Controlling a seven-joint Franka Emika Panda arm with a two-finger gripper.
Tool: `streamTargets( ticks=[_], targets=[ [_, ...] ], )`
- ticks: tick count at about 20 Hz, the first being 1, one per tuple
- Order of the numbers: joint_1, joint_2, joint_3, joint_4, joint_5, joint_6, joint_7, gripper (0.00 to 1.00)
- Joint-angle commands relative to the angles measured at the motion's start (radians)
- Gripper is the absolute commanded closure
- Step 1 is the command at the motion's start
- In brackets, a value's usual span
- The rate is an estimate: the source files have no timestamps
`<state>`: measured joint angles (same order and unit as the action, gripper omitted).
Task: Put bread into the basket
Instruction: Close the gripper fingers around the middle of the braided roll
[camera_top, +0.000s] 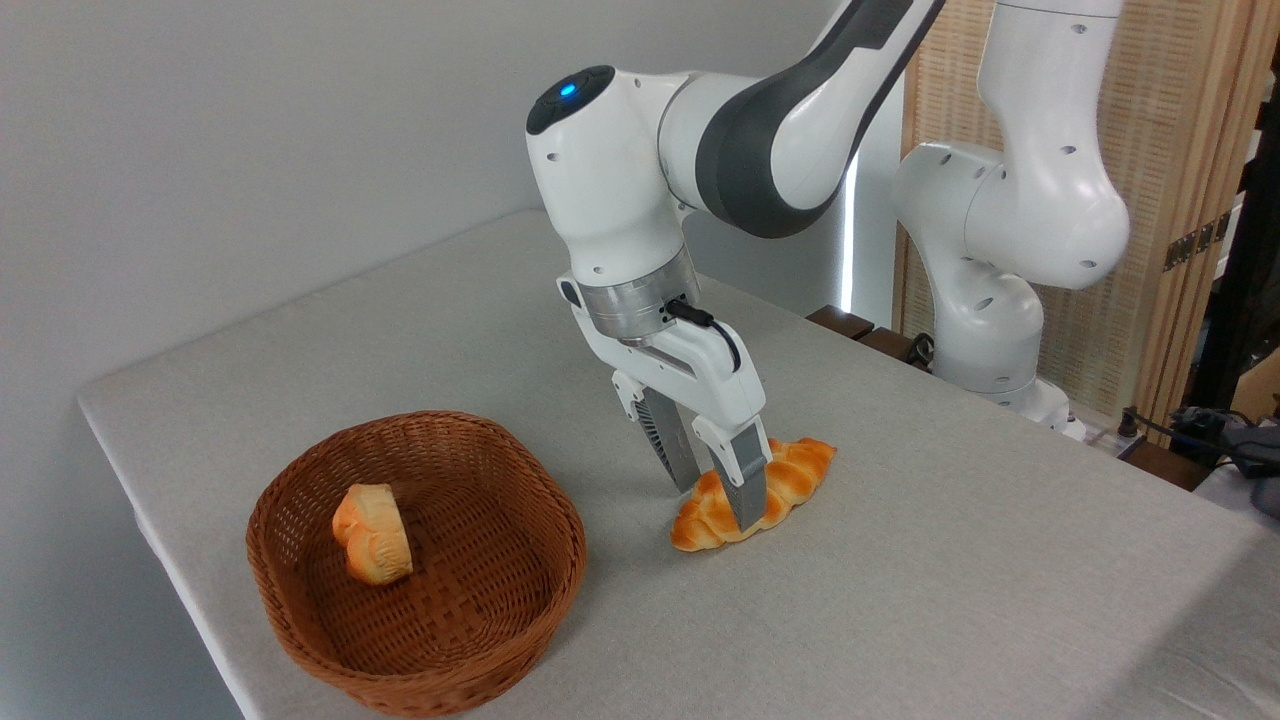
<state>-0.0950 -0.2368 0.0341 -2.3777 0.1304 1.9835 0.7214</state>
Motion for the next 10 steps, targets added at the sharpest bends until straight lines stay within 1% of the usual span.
streamTargets(
  ticks=[1,2,3,5,7,8,10],
  targets=[
    [-0.003,-0.006,0.016,-0.014,0.014,0.021,0.039,0.34],
    [-0.002,-0.007,0.024,-0.014,0.014,0.021,0.046,0.43],
    [-0.003,-0.007,0.026,-0.012,0.014,0.021,0.055,0.46],
    [-0.003,-0.007,0.029,-0.014,0.014,0.02,0.061,0.5],
    [-0.003,-0.007,0.029,-0.014,0.014,0.02,0.062,0.61],
    [-0.003,-0.006,0.029,-0.014,0.014,0.02,0.063,0.65],
    [-0.003,-0.007,0.029,-0.012,0.014,0.02,0.063,0.65]
  ],
)
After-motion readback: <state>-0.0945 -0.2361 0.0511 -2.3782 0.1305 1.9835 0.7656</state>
